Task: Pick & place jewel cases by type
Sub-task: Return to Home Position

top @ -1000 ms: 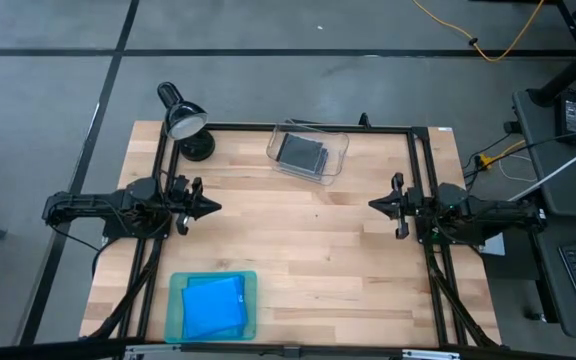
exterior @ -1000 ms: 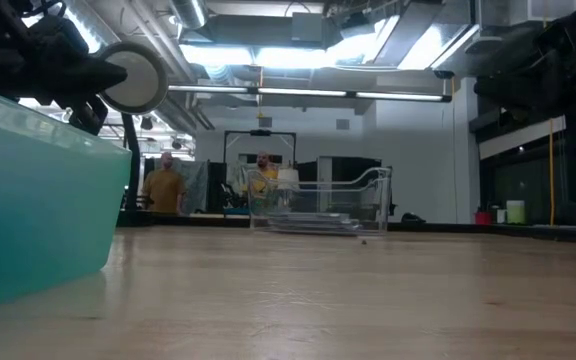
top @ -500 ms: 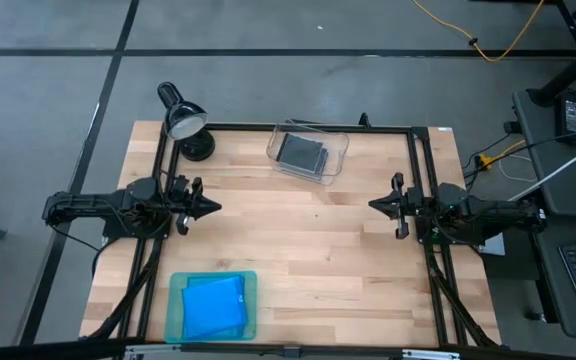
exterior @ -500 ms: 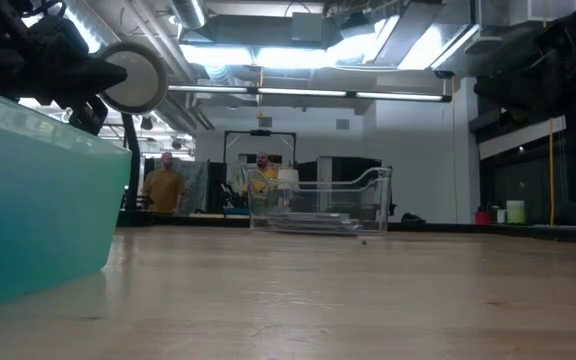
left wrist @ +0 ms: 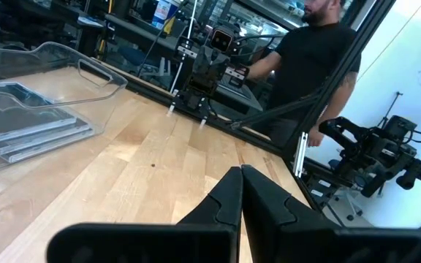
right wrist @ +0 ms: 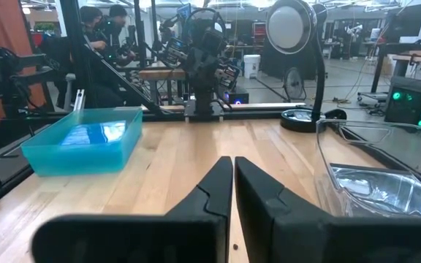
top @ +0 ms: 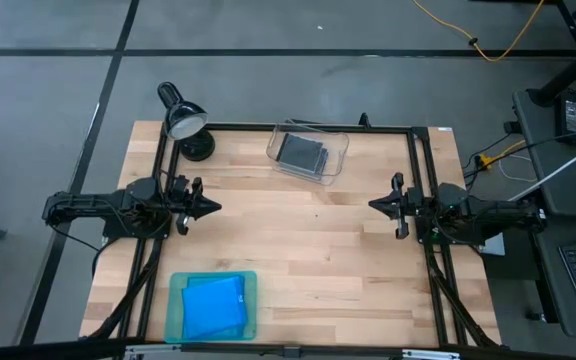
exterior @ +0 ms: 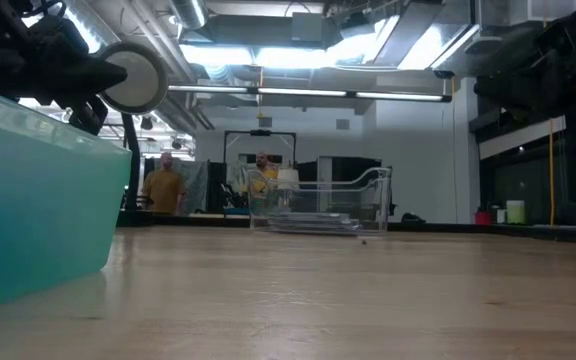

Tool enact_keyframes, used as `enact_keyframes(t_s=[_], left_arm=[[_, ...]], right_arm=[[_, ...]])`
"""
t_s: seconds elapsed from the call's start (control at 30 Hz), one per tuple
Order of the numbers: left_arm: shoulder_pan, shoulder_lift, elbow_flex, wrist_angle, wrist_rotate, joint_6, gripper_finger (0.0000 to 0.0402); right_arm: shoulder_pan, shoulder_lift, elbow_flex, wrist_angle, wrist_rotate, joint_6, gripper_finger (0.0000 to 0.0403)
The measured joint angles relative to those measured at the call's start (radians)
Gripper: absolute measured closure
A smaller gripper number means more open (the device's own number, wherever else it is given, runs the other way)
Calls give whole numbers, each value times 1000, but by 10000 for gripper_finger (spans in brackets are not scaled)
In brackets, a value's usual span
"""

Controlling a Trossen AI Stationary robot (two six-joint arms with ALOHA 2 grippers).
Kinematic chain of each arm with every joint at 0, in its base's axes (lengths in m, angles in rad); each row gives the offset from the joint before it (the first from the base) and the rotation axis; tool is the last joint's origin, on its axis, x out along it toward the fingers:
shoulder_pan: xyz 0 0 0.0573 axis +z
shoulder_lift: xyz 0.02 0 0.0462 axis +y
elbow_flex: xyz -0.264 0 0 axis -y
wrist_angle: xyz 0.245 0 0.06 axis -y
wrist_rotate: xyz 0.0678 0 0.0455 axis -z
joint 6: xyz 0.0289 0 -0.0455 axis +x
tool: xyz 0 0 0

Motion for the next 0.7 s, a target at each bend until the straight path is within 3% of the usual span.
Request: enact_keyframes(t_s=[0.7], left_arm=[[0,0,0,0,0,0,398]], right_arm=[[0,0,0,0,0,-1,379]])
